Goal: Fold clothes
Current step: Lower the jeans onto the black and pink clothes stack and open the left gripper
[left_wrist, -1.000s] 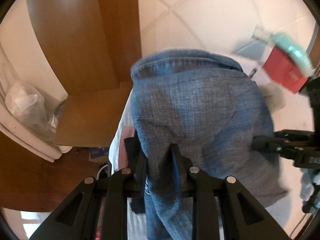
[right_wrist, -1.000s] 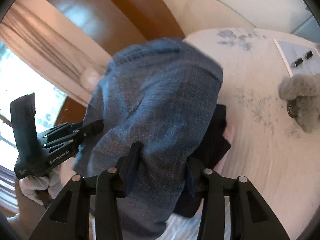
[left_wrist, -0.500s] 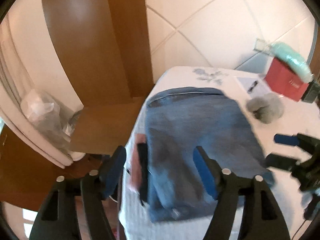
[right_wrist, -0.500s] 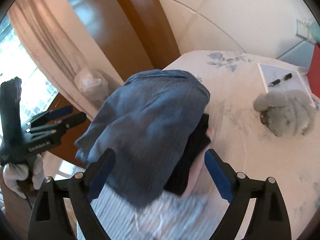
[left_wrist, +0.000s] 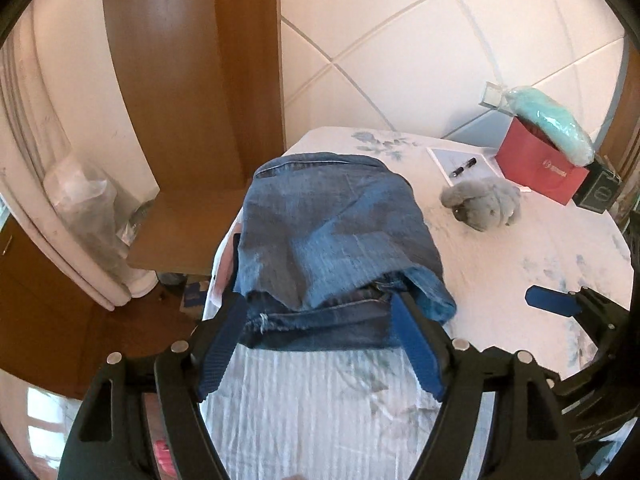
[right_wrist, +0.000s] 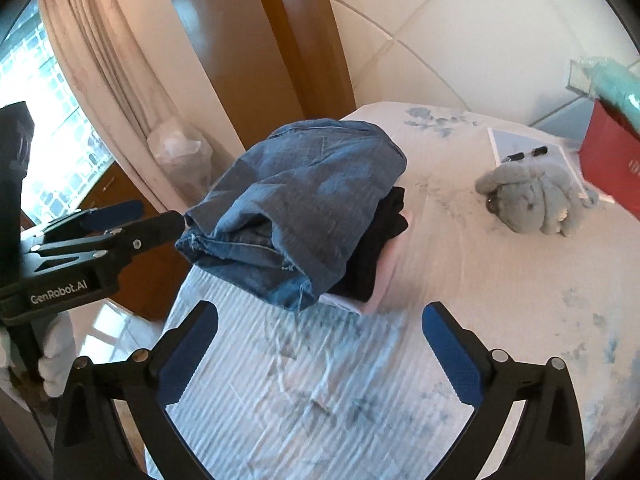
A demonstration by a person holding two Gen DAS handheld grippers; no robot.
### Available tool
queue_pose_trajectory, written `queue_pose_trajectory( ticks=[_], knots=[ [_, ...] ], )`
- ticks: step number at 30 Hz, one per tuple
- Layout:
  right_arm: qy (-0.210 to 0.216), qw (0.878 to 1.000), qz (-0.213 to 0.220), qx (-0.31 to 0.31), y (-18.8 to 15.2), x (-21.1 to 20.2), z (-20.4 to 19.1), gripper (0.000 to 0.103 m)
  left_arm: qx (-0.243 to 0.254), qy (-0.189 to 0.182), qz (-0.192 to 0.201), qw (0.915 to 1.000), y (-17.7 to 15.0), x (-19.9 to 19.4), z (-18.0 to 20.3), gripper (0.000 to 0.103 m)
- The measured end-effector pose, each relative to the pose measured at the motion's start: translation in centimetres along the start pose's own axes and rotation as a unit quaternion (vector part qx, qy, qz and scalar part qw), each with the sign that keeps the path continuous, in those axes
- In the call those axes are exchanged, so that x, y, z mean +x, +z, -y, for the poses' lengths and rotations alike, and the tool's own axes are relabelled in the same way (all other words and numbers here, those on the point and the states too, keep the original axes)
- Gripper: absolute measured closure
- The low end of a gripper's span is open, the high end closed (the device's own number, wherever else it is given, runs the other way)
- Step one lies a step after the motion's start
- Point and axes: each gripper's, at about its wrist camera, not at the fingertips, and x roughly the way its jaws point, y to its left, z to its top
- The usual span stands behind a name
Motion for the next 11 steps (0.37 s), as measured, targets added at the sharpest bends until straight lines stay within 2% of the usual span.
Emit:
queue_pose_trajectory(
  ticks=[5, 11],
  knots=[
    [-0.008, 1.000, 0.000, 0.001, -0.5, -0.5, 0.1, 0.001, 0.010, 0.013, 0.010, 0.9998, -0.7, -0.9, 0.9, 0.027],
    [-0.019, 1.000, -0.001, 0.005, -1.0, -0.8, 0.3, 0.001, 0.007, 0.013, 0.005, 0.9999, -1.0, -0.9, 1.3, 0.027]
  ],
)
